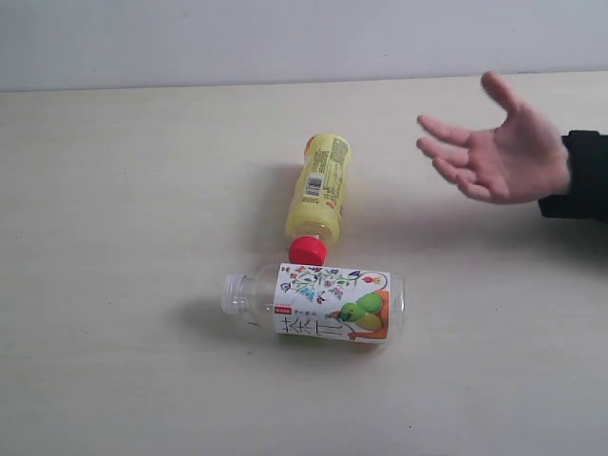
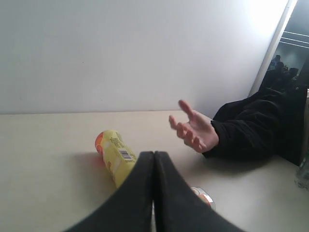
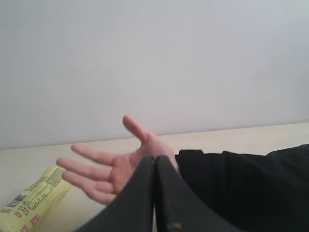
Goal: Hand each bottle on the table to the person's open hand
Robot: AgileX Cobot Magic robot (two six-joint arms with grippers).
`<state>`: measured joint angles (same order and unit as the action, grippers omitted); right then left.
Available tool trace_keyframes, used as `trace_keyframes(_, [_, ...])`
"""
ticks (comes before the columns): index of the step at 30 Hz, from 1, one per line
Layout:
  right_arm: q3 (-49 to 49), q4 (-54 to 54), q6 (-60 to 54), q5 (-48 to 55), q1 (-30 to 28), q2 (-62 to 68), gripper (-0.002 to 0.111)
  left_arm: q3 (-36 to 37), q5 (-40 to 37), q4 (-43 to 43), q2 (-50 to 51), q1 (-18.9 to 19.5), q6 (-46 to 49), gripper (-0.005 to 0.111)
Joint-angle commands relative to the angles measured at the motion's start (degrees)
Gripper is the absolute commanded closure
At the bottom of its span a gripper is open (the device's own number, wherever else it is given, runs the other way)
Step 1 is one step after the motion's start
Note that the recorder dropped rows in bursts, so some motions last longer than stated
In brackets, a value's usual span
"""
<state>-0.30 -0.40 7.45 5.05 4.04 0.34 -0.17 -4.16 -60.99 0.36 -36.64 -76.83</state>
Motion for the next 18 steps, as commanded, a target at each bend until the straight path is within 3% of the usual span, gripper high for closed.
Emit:
trace_keyframes(1, [0.3,0.0,0.3,-0.8,-0.3,-0.3,0.108,0.2,0.4,0.3,-0.4,0.0,0.1,0.107])
trace_keyframes(9, [0.3,8.5,4.6,-0.8,-0.3,-0.3,0.108,0.2,0.4,0.3,-0.4,0.0,0.1,0.107])
trace_keyframes(18, [0.3,9.1,4.6,-2.1,-0.3,-0.3,0.108,0.2,0.4,0.3,-0.4,0.0,0.1,0.107])
